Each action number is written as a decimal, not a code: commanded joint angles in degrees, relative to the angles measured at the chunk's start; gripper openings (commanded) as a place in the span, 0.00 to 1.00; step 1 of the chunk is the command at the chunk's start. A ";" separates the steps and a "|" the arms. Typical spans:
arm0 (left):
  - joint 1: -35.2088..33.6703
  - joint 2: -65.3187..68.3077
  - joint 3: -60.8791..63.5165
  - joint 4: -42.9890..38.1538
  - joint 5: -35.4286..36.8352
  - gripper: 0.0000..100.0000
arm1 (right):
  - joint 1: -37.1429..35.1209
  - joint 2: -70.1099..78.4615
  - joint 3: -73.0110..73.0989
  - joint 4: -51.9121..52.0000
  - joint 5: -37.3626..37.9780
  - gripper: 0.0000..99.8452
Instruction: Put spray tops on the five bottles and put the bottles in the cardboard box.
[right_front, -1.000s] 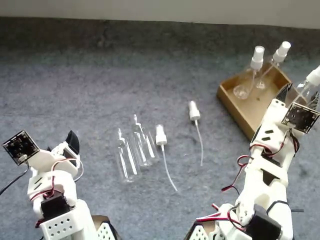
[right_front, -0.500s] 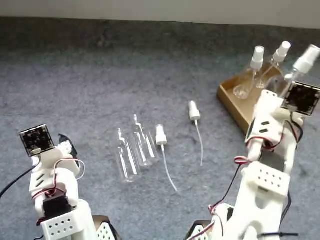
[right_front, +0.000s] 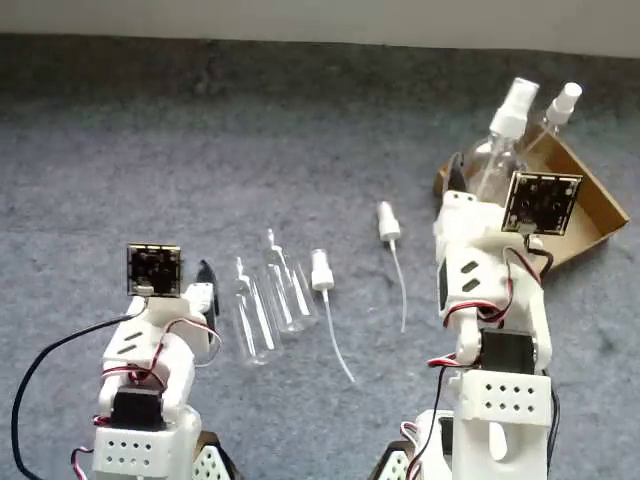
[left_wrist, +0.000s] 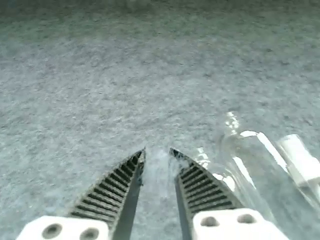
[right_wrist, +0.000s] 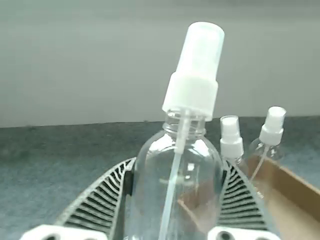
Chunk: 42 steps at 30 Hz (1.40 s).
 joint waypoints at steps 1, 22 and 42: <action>6.29 0.04 -2.86 -0.97 -0.44 0.05 | -3.30 -1.54 -4.00 0.57 -6.86 0.14; 43.30 0.04 -8.31 -1.14 -0.35 0.05 | -25.98 -1.54 3.03 0.22 -7.38 0.14; 45.41 0.04 -2.15 -10.37 -0.53 0.05 | -34.15 -1.63 3.21 0.66 -7.30 0.14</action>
